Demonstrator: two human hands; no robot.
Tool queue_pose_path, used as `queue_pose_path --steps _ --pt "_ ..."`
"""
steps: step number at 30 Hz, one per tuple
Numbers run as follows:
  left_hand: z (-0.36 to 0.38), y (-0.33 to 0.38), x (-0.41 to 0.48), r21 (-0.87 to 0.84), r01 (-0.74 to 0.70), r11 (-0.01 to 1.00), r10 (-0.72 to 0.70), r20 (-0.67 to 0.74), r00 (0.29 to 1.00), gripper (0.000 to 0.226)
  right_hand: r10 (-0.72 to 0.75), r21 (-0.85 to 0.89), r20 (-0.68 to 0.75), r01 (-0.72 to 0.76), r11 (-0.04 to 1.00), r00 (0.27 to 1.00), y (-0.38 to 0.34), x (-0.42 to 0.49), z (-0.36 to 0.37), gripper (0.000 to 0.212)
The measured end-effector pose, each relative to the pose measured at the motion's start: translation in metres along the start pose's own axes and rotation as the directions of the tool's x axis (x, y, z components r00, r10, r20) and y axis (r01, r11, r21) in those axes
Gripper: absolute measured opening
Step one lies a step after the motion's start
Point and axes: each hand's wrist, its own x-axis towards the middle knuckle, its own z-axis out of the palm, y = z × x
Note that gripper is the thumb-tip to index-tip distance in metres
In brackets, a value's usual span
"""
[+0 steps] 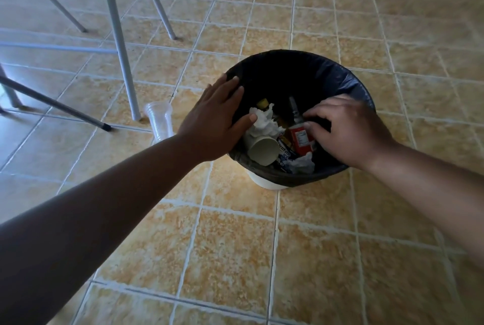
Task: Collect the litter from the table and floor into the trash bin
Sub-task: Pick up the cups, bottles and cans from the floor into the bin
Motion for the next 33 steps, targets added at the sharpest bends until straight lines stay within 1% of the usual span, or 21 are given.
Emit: queue_pose_path --steps 6,9,11,14,16,19,22,24,28,30,33 --pt "0.003 0.0 0.0 -0.004 0.018 1.0 -0.018 -0.004 1.0 0.078 0.008 -0.005 0.006 -0.008 1.0 1.0 -0.003 0.0 -0.002 0.023" --pt "0.002 -0.002 0.001 0.004 0.008 1.0 -0.008 0.002 1.0 0.077 -0.041 -0.027 -0.033 0.04 0.999 0.999 -0.013 0.0 -0.003 0.024" --pt "0.0 -0.003 0.002 -0.011 -0.005 1.0 0.005 0.008 1.0 0.077 -0.1 0.002 -0.076 0.1 0.995 0.992 -0.031 0.002 -0.002 0.027" --pt "-0.002 -0.009 0.0 -0.098 -0.033 0.995 0.03 -0.031 0.999 0.071 -0.202 0.052 -0.078 0.206 0.977 0.976 -0.069 0.005 0.003 0.04" --pt "-0.001 -0.016 -0.004 -0.176 -0.017 0.984 0.003 -0.082 0.997 0.069 -0.207 0.067 0.004 0.206 0.976 0.978 -0.09 0.007 0.009 0.056" --pt "0.002 -0.038 -0.01 -0.228 0.066 0.971 -0.098 -0.133 0.986 0.069 -0.185 0.028 0.185 0.183 0.983 0.965 -0.111 0.014 0.02 0.078" --pt "0.01 -0.071 -0.017 -0.191 0.176 0.966 -0.201 -0.121 0.972 0.066 -0.19 0.004 0.284 0.197 0.98 0.94 -0.122 0.022 0.035 0.087" --pt "0.018 -0.096 -0.024 -0.152 0.288 0.946 -0.304 -0.101 0.947 0.064 -0.195 -0.006 0.313 0.207 0.978 0.93 -0.126 0.025 0.043 0.088" --pt "0.028 -0.143 -0.039 -0.078 0.49 0.868 -0.495 -0.052 0.868 0.063 -0.194 0.01 0.363 0.204 0.979 0.911 -0.126 0.029 0.053 0.082" --pt "0.033 -0.162 -0.042 -0.037 0.546 0.837 -0.547 -0.034 0.836 0.062 -0.206 0.031 0.36 0.209 0.978 0.91 -0.124 0.029 0.056 0.081" --pt "0.041 -0.184 -0.045 0.013 0.593 0.805 -0.593 -0.011 0.805 0.061 -0.218 0.035 0.342 0.219 0.975 0.914 -0.123 0.029 0.06 0.081"
